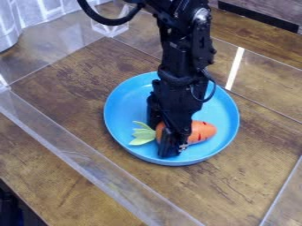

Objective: Remove the carrot from inside the blue tray and put it on the table

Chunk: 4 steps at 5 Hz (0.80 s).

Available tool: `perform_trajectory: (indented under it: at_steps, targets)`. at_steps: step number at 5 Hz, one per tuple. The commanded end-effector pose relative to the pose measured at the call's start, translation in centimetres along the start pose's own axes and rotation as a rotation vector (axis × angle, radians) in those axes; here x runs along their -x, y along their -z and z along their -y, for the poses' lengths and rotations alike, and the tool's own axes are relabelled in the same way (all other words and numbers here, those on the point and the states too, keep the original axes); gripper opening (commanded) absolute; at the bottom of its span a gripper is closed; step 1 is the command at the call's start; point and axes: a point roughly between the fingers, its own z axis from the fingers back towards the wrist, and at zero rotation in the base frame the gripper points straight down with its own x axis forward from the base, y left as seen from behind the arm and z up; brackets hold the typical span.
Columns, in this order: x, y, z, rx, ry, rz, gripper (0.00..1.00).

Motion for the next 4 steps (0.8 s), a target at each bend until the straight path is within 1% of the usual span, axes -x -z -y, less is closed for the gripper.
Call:
perform_trajectory:
  at_steps: [1,3,4]
  targets:
    - [-0.08,0.79,-0.2,0.007,0.025,0.003,0.0]
    - [-0.13,0.91,-0.38,0.01,0.029,0.005,0.0]
    - [-0.1,0.55,-0.47,0.002,0.037,0.005,0.0]
